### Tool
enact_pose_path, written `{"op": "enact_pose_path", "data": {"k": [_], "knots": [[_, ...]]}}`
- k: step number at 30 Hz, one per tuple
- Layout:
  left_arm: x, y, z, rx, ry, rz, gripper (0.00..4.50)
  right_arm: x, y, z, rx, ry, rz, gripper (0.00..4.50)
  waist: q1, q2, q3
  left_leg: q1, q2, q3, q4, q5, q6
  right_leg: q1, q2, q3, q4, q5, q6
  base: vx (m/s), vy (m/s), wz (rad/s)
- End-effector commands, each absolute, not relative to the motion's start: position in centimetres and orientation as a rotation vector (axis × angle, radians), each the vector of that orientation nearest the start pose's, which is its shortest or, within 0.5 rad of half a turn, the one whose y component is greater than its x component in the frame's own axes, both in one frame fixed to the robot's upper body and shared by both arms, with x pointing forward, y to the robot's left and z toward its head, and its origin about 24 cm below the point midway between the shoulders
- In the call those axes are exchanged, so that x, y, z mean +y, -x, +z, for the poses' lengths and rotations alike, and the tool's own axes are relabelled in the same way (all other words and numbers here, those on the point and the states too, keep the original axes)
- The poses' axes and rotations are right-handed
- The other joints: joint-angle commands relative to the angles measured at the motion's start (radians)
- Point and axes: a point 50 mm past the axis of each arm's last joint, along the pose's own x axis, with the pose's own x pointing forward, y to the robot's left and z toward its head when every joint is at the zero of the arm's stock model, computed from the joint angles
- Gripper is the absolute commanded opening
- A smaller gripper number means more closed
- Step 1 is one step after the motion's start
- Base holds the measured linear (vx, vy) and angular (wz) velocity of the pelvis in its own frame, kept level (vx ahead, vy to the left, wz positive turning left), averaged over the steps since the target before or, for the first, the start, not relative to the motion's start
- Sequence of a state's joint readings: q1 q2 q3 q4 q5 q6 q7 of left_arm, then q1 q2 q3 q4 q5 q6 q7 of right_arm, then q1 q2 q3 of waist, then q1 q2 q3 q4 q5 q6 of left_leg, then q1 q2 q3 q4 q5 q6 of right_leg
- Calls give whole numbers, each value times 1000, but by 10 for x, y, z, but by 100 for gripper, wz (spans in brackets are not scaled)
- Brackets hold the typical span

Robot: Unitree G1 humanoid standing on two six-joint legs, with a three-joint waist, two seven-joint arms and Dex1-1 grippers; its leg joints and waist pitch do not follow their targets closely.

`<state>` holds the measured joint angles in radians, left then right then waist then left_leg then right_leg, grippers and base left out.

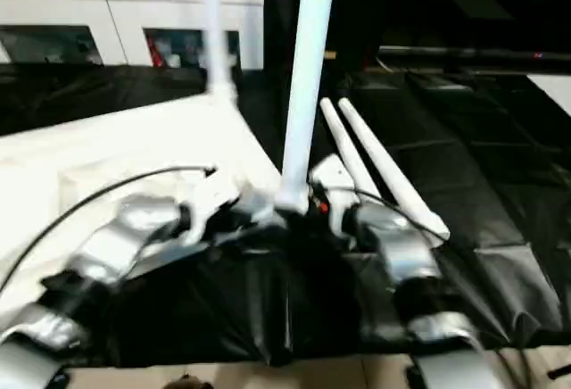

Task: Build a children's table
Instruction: Rotate leg to tighten

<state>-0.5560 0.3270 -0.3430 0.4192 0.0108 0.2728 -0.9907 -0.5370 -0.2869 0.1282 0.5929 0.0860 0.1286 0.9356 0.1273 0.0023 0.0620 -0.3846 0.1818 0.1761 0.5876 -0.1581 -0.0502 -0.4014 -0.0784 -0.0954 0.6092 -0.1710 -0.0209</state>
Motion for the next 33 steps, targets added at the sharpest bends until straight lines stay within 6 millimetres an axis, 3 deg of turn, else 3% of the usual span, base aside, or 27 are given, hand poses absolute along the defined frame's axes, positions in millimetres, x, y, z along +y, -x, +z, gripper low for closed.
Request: {"op": "enact_pose_path", "data": {"k": [1,10,11,15,17,21,26,29,33], "knots": [[92,-306,66,362,-416,-1345,0,-131,-318,54,301,161,1122,387,4,11,-71,26,59,-22,-73,-323,14,47,-86,59,-86,-300,-189,0,0,0],[105,-301,64,401,-430,-1423,0,-135,-305,56,343,201,1260,387,15,8,-72,25,59,-22,-74,-317,10,46,-85,60,-84,-308,-182,0,0,0],[105,-301,64,401,-430,-1425,0,-135,-304,56,346,202,1264,361,16,9,-71,25,59,-22,-74,-320,11,46,-85,59,-85,-317,-180,0,0,0],[107,-300,64,410,-425,-1440,0,-134,-302,56,352,201,1276,348,16,8,-71,27,59,-23,-74,-327,5,43,-87,59,-88,-344,-176,0,0,0],[108,-298,63,419,-421,-1445,0,-132,-301,55,360,197,1286,309,16,8,-71,26,59,-24,-75,-326,4,45,-87,59,-87,-343,-176,0,0,0],[109,-297,62,429,-412,-1455,0,-130,-298,52,375,186,1299,281,16,8,-71,25,60,-23,-75,-318,5,45,-86,60,-85,-323,-180,0,0,0],[105,-302,62,398,-415,-1398,0,-122,-296,49,370,114,1281,276,16,9,-72,26,60,-23,-74,-312,6,45,-85,60,-84,-313,-183,0,0,0],[94,-316,65,366,-410,-1244,0,-114,-308,43,342,68,1089,273,11,7,-69,30,57,-25,-74,-343,-16,40,-90,58,-91,-376,-175,0,0,0],[80,-329,69,348,-362,-1069,0,-103,-326,31,357,11,807,272,0,7,-65,33,54,-31,-75,-380,-33,38,-94,53,-106,-493,-129,0,0,0]]}}
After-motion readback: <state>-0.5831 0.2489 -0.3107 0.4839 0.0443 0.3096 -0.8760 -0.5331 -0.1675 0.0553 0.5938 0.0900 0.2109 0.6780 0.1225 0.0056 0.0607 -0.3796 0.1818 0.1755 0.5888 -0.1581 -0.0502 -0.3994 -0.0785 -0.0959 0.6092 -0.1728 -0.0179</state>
